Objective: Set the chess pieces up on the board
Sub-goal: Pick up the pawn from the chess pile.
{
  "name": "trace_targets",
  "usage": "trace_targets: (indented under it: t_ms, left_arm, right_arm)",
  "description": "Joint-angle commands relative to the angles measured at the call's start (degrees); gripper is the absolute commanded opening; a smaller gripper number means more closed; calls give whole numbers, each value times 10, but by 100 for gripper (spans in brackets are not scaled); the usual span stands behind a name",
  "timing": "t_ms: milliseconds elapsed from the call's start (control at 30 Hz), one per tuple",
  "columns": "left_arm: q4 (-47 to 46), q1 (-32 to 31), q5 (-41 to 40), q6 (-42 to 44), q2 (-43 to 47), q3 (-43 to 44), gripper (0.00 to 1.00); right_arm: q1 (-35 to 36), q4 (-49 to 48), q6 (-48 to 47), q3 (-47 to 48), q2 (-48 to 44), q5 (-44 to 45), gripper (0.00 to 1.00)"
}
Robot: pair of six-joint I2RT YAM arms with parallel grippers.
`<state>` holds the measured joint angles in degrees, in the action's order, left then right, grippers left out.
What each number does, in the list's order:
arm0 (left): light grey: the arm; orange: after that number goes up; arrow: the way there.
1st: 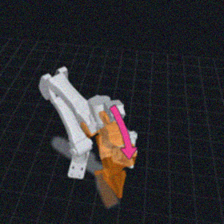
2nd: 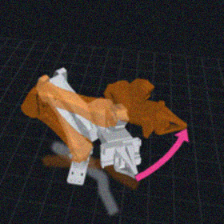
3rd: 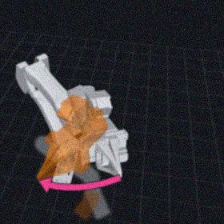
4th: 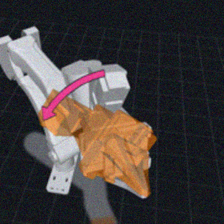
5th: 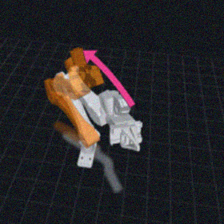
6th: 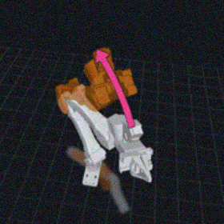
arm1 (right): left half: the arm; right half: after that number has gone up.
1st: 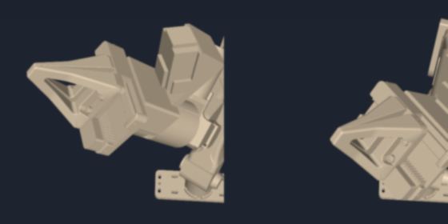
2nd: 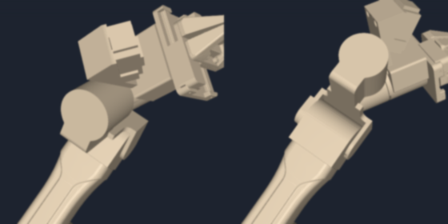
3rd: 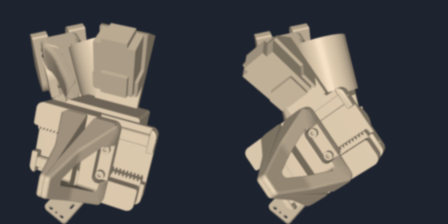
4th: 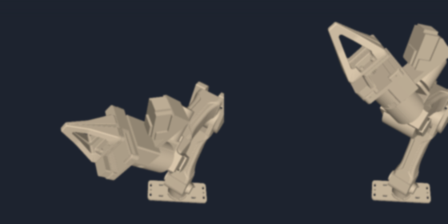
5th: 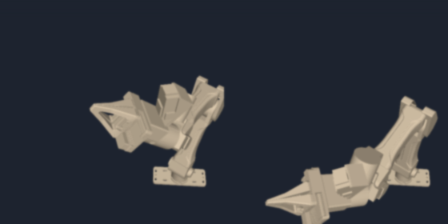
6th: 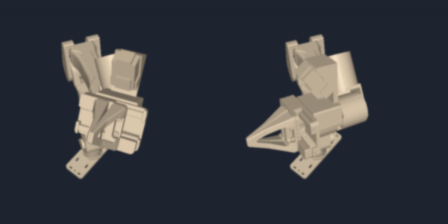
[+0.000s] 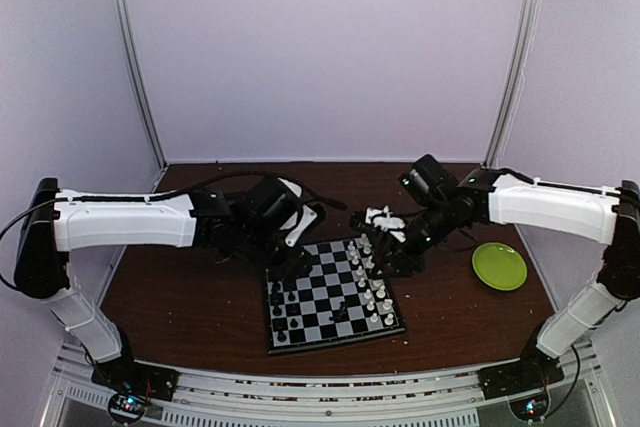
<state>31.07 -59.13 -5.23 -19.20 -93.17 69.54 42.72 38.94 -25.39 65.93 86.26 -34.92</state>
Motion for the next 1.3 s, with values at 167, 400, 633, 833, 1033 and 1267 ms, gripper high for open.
trace_targets:
  t_ms: [167, 400, 633, 833, 1033, 1267]
  left_arm:
    - [-81, 139, -21, -45, 135, -105, 47]
    - [-90, 161, -43, -42, 196, -142, 48]
    - [-89, 161, -47, -40, 200, -148, 48]
    - [-91, 161, -47, -44, 199, -157, 47]
    - [-95, 162, -45, -50, 202, -163, 47]
    - [-94, 161, -43, -49, 202, -163, 48]
  right_arm:
    - [135, 40, -24, 99, 146, 103, 43]
    - [180, 24, -5, 108, 184, 170, 44]
    - [199, 23, 23, 129, 219, 201, 45]
    - [212, 19, 50, 142, 237, 208, 45]
    - [215, 20, 77, 156, 256, 249, 45]
    - [214, 34, 75, 156, 265, 234, 44]
